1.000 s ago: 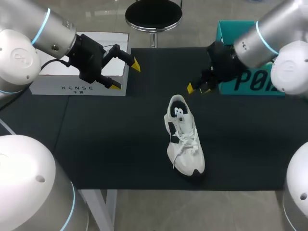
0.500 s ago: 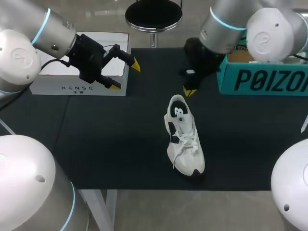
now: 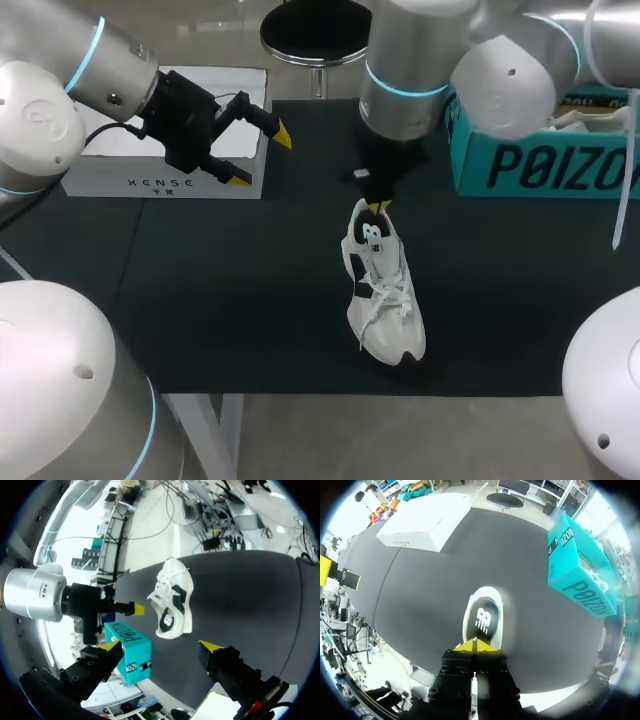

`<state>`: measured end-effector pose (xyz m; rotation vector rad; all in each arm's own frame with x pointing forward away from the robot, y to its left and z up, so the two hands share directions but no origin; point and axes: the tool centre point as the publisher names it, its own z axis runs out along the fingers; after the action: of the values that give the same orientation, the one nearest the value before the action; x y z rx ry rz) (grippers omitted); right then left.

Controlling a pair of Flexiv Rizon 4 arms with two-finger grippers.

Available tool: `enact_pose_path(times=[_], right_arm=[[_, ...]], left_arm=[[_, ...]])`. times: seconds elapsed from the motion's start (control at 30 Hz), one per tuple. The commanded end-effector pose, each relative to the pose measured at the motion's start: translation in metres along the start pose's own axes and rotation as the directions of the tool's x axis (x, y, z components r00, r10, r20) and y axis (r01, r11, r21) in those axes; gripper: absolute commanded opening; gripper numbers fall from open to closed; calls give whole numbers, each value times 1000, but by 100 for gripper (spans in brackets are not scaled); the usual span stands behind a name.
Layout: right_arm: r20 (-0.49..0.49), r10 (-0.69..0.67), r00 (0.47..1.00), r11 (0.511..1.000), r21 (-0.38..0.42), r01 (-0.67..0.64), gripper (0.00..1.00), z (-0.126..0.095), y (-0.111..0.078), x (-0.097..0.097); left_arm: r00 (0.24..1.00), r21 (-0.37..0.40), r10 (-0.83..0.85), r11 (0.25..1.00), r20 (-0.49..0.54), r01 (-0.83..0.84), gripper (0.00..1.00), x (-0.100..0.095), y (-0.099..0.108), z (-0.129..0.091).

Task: Take the shoe out of the shoebox, open the shoe tongue, remove and reinsert the insole, then place the shoe into the shoebox

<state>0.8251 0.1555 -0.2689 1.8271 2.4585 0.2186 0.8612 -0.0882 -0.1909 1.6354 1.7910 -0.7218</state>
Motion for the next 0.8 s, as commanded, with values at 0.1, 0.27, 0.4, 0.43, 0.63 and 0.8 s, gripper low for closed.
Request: enact_pose_path(times=[0.1,0.27,0.4,0.43,0.63,0.8], right_arm=[[-31,3,1000,1000,3,-3,0,21,2,1],[-57,-7,998,1000,13,8,0,38,9,9],[-71,-13,997,1000,21,15,0,51,13,15],[-75,-13,997,1000,24,15,0,54,14,16],[-91,-7,996,999,39,10,0,73,12,11],[-83,0,997,999,53,5,0,83,8,3]], left_arm=[[1000,-1,1,1000,-2,-1,100,0,0,0],[1000,-1,1,1000,-2,-1,100,0,0,0],[1000,-1,1,1000,-2,-1,100,0,0,0],[1000,-1,1,1000,-2,-1,100,0,0,0],[1000,-1,1,1000,-2,-1,100,0,0,0],[1000,-1,1,1000,-2,-1,100,0,0,0]])
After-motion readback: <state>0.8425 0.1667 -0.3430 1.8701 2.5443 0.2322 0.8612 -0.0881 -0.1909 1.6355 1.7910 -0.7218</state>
